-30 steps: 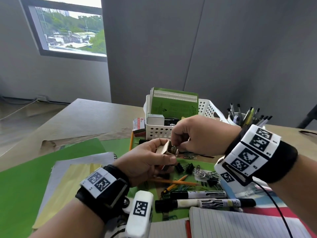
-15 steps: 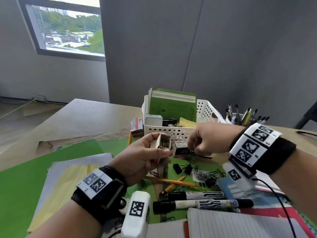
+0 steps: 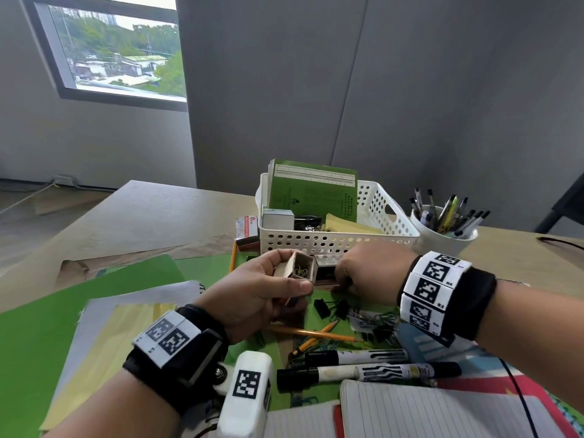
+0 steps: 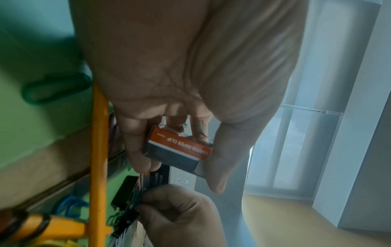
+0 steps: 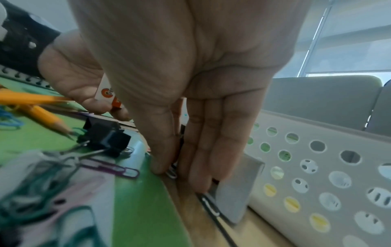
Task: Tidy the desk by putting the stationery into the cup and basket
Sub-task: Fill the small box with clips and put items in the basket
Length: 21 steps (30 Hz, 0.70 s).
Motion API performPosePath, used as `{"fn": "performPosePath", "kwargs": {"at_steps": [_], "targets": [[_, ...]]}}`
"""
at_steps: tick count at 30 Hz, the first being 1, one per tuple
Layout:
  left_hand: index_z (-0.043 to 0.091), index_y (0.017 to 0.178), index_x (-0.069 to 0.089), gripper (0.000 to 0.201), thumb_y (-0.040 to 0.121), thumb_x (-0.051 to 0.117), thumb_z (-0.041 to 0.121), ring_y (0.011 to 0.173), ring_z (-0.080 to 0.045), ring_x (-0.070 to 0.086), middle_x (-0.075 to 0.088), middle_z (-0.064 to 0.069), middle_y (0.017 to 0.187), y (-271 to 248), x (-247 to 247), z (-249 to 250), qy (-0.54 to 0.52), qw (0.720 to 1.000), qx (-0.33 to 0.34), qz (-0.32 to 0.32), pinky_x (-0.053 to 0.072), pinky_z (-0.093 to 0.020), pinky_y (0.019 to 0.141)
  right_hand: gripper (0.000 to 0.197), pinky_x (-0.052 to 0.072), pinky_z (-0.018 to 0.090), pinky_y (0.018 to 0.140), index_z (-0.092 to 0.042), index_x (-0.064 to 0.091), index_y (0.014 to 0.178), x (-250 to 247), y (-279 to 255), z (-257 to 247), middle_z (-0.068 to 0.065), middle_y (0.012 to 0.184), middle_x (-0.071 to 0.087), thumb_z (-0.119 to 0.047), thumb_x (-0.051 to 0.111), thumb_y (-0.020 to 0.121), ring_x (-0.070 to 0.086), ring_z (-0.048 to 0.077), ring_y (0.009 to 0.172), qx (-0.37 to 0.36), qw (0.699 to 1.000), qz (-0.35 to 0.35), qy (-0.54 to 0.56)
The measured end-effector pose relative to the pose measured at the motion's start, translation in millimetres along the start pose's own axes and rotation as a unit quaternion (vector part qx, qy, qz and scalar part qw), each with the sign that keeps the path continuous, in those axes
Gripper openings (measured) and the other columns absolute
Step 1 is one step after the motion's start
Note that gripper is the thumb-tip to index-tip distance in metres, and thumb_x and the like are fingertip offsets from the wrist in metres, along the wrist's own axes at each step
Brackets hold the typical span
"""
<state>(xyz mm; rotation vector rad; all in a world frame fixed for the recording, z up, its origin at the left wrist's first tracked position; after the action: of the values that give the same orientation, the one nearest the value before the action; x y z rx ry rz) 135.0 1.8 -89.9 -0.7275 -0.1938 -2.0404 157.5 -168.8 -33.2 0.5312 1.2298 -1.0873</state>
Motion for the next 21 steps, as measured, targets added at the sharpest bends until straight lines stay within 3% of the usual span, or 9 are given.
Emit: {"fn": "performPosePath", "kwargs": {"at_steps": [3, 5, 8, 12, 16, 19, 21], "targets": [[0.004, 0.128, 0.06, 0.062, 0.07, 0.081, -0.007, 0.11, -0.041, 0.055, 0.064, -0.022, 0.116, -0.3, 0.4, 0.6, 0.005, 1.0, 0.001, 0.002, 0.059, -0.043, 0.086, 0.019, 0.046, 0.023, 0.06, -0.028, 0.074, 0.11, -3.9, -1.6, -2.2, -0.005, 0.094, 0.072, -0.029, 0.064, 0.095, 0.067, 0.02, 0.082, -0.019, 0.999, 0.023, -0.033], [0.005, 0.128, 0.06, 0.062, 0.07, 0.081, -0.007, 0.111, -0.041, 0.054, 0.064, -0.022, 0.115, -0.6, 0.9, 0.9, 0.007, 1.0, 0.0, 0.002, 0.059, -0.043, 0.086, 0.026, 0.048, 0.023, 0.066, -0.035, 0.072, 0.12, -2.7, -3.3, -6.0, -0.009, 0.103, 0.074, -0.032, 0.065, 0.095, 0.069, 0.017, 0.089, -0.045, 0.998, 0.03, -0.01], [0.005, 0.127, 0.061, 0.061, 0.07, 0.08, -0.006, 0.11, -0.04, 0.054, 0.063, -0.021, 0.113, -0.6, 1.6, 0.7, 0.008, 1.0, 0.0, 0.001, 0.06, -0.041, 0.083, 0.036, 0.041, 0.021, 0.071, -0.041, 0.068, 0.128, 0.9, -1.1, -7.6, -0.014, 0.114, 0.073, -0.029, 0.067, 0.094, 0.068, 0.014, 0.101, -0.047, 0.999, 0.005, 0.014], [0.005, 0.125, 0.061, 0.06, 0.07, 0.08, -0.007, 0.11, -0.041, 0.053, 0.062, -0.02, 0.114, -1.3, 2.4, 0.3, 0.002, 1.0, -0.004, -0.002, 0.06, -0.04, 0.082, 0.026, 0.046, 0.023, 0.064, -0.03, 0.075, 0.116, 3.9, 8.1, -1.4, -0.004, 0.105, 0.074, -0.026, 0.068, 0.091, 0.068, 0.02, 0.092, 0.005, 0.999, -0.036, 0.019], [0.005, 0.126, 0.061, 0.061, 0.069, 0.08, -0.007, 0.11, -0.04, 0.054, 0.061, -0.021, 0.118, -1.7, 2.9, 1.0, 0.001, 1.0, -0.007, 0.0, 0.061, -0.04, 0.082, 0.02, 0.029, 0.018, 0.048, -0.023, 0.076, 0.107, 9.8, 5.4, -1.1, 0.0, 0.094, 0.073, -0.027, 0.063, 0.093, 0.067, 0.021, 0.083, 0.017, 0.999, -0.03, 0.001], [0.005, 0.126, 0.06, 0.062, 0.069, 0.081, -0.006, 0.11, -0.04, 0.053, 0.061, -0.021, 0.118, -1.8, 3.6, 1.0, 0.002, 1.0, -0.006, 0.003, 0.061, -0.039, 0.082, 0.018, 0.031, 0.021, 0.048, -0.023, 0.074, 0.103, 12.1, 0.9, -2.6, -0.003, 0.089, 0.069, -0.029, 0.06, 0.093, 0.063, 0.019, 0.079, 0.002, 1.0, -0.001, -0.002], [0.004, 0.127, 0.06, 0.061, 0.07, 0.08, -0.007, 0.11, -0.04, 0.053, 0.062, -0.021, 0.117, -2.2, 3.2, 0.9, 0.005, 1.0, -0.006, 0.004, 0.06, -0.039, 0.082, 0.016, 0.043, 0.024, 0.057, -0.024, 0.072, 0.099, 6.5, -1.9, 1.1, -0.006, 0.087, 0.067, -0.031, 0.06, 0.092, 0.061, 0.016, 0.078, -0.007, 1.0, 0.003, 0.017]]}}
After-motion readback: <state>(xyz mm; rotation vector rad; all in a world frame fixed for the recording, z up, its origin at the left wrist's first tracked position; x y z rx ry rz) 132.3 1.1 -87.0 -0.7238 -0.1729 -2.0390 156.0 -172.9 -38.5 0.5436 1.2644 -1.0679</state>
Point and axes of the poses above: each hand's wrist, its own y-axis towards the middle knuckle, its own x-axis out of the palm, z = x × y, the point moved 5 cm from there along y, towards the middle knuckle
